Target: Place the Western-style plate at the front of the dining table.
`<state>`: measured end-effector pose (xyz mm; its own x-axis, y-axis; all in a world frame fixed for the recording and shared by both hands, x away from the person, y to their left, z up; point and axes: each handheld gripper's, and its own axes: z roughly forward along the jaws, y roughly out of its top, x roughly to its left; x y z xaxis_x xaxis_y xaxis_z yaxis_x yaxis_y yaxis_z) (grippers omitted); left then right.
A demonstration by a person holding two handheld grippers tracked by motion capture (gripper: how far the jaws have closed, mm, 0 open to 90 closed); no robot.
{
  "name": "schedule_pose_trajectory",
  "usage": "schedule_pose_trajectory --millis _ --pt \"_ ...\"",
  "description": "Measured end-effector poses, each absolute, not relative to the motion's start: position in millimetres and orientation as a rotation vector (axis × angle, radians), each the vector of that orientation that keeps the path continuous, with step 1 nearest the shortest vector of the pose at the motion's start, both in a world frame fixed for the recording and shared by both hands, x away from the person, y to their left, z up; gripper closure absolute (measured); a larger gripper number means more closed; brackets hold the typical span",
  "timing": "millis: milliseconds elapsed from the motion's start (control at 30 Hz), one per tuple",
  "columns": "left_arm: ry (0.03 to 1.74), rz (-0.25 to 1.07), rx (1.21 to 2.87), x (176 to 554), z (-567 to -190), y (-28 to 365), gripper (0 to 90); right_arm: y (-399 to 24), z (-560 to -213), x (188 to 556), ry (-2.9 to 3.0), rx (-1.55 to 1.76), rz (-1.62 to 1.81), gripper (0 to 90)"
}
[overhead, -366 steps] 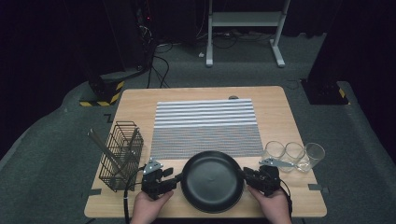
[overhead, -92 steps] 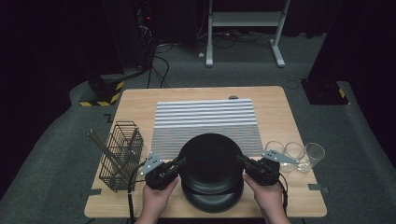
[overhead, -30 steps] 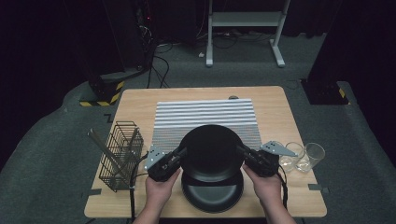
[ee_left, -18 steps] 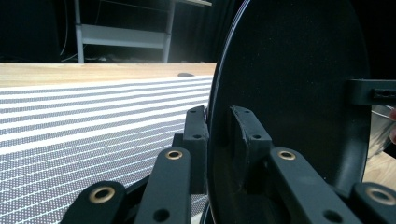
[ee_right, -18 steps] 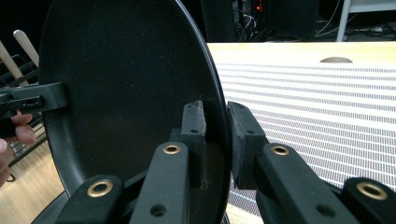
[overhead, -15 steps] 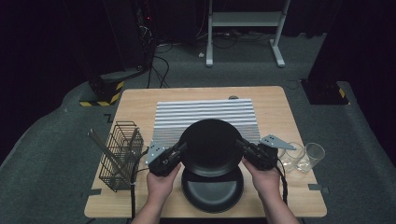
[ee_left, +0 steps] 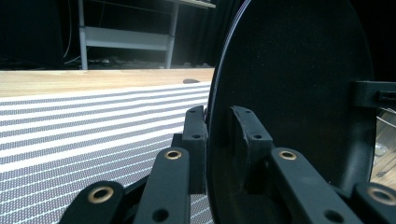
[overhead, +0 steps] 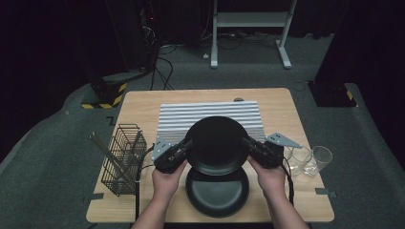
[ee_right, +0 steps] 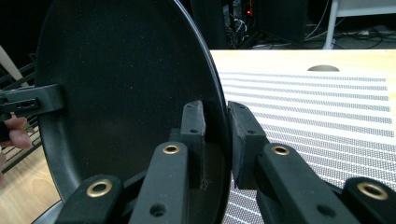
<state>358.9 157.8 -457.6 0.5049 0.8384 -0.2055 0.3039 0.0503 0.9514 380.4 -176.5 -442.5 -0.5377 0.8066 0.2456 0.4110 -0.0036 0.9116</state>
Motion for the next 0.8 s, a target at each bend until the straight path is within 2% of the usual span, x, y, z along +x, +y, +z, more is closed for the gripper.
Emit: schedule_pose_trajectory --millis 800 --pt "1.036 0.482 1.533 397.1 -459.0 160.3 76.2 -174.5 -438.6 404.1 1.886 1.284 1.530 78.3"
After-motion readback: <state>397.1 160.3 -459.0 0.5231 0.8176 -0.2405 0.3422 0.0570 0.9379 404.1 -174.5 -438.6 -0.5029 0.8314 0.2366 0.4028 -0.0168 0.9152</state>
